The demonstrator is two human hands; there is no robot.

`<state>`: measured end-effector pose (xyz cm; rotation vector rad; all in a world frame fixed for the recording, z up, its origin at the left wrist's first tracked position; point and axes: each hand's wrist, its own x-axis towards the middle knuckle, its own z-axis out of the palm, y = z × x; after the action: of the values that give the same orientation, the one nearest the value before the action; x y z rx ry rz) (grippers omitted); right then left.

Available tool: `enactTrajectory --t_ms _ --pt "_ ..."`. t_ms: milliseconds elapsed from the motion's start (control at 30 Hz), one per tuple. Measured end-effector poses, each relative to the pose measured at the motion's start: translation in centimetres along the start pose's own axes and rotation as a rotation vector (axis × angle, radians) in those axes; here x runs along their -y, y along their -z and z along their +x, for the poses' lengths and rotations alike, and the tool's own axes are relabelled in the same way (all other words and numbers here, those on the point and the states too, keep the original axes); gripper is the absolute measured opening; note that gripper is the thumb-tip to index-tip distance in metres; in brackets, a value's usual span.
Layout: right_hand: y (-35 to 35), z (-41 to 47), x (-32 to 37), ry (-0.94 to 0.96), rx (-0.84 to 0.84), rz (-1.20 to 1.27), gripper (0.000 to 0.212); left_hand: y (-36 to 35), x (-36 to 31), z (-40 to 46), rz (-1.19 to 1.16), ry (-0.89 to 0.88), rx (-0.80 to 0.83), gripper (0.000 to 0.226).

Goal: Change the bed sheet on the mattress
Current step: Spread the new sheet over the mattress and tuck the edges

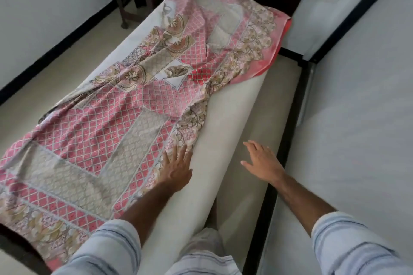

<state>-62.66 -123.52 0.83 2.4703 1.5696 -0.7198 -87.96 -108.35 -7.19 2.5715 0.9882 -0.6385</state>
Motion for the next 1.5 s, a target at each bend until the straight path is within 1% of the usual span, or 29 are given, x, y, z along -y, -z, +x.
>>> enactTrajectory --t_ms 100,233,367,433,533,600,667,733,833,900,967,1033,1067,1133,1200,1233,1267,1300,1367,1400,1433,1467,1500 --pt "2.9 5.8 -2.4 0.010 0.021 0.011 0.065 2.4 0.1 3.9 -0.024 0.054 0.054 0.064" --pt "6.2 12.6 -5.0 0.134 0.115 -0.031 0.055 5.1 0.4 9.0 -0.091 0.133 0.056 0.062" --pt "8.6 21.3 -7.7 0.239 0.194 -0.057 0.049 6.7 -0.1 14.0 -0.195 0.215 0.119 0.045" --pt "8.3 26.8 -8.8 0.302 0.240 -0.091 0.048 6.2 -0.9 16.5 -0.220 0.276 0.167 0.040" --pt "6.1 33.8 -9.6 0.399 0.344 -0.127 0.047 4.2 -2.6 18.6 -0.225 0.390 0.273 0.043" --pt "4.5 36.5 -9.3 0.483 0.423 -0.162 0.047 3.0 -3.9 19.0 -0.244 0.480 0.363 0.047" --pt "3.2 38.2 -8.3 0.617 0.437 -0.202 0.049 2.1 -4.9 19.0 -0.249 0.565 0.383 0.049" --pt "2.0 39.6 -6.8 0.781 0.420 -0.220 0.053 1.5 -5.6 19.0 -0.284 0.670 0.371 0.050" --pt "-0.3 40.7 -4.0 1.011 0.404 -0.220 0.061 -0.1 -5.9 18.8 -0.278 0.804 0.372 0.055" --pt "-2.4 41.3 -1.8 1.148 0.388 -0.205 0.064 -1.8 -5.4 18.7 -0.315 0.900 0.381 0.062" --pt "-4.2 41.6 0.1 1.251 0.307 -0.237 0.065 -3.7 -4.9 18.2 -0.399 0.987 0.343 0.073" --pt "-6.1 42.2 1.7 1.283 0.198 -0.323 0.061 -6.1 -4.0 17.2 -0.507 1.060 0.264 0.083" --pt "-6.8 42.6 2.3 1.277 0.145 -0.360 0.057 -7.4 -3.6 16.7 -0.528 1.090 0.219 0.084" --pt "-7.4 43.4 3.0 1.262 0.077 -0.386 0.051 -9.1 -2.8 15.9 -0.440 1.093 0.143 0.078" --pt "-7.9 44.0 3.9 1.303 0.039 -0.387 0.039 -10.2 -2.1 15.2 -0.337 1.052 0.087 0.065" --pt "-7.7 44.3 4.5 1.323 0.060 -0.357 0.033 -10.5 -1.7 14.9 -0.288 1.014 0.053 0.057" --pt "-7.2 44.7 5.2 1.330 0.131 -0.294 0.030 -10.6 -1.3 14.5 -0.227 0.967 0.010 0.046" --pt "-6.1 45.2 6.0 1.308 0.251 -0.209 0.026 -10.4 -0.8 14.1 -0.166 0.916 -0.032 0.034" --pt "-2.8 46.7 9.0 1.201 0.627 -0.148 0.012 -9.8 0.8 12.7 -0.107 0.866 -0.134 0.016" --pt "-1.0 47.6 11.0 1.155 0.798 -0.149 0.010 -9.1 2.1 12.1 -0.091 0.871 -0.205 0.012" --pt "0.9 48.3 13.1 1.133 0.920 -0.162 0.011 -8.1 3.6 11.7 -0.066 0.891 -0.288 0.008" --pt "2.3 48.9 15.0 1.120 0.965 -0.175 0.009 -7.0 5.4 11.4 -0.022 0.925 -0.373 0.007" --pt "3.2 49.6 17.1 1.119 0.937 -0.168 0.007 -5.7 7.3 11.1 0.018 0.978 -0.449 0.007"
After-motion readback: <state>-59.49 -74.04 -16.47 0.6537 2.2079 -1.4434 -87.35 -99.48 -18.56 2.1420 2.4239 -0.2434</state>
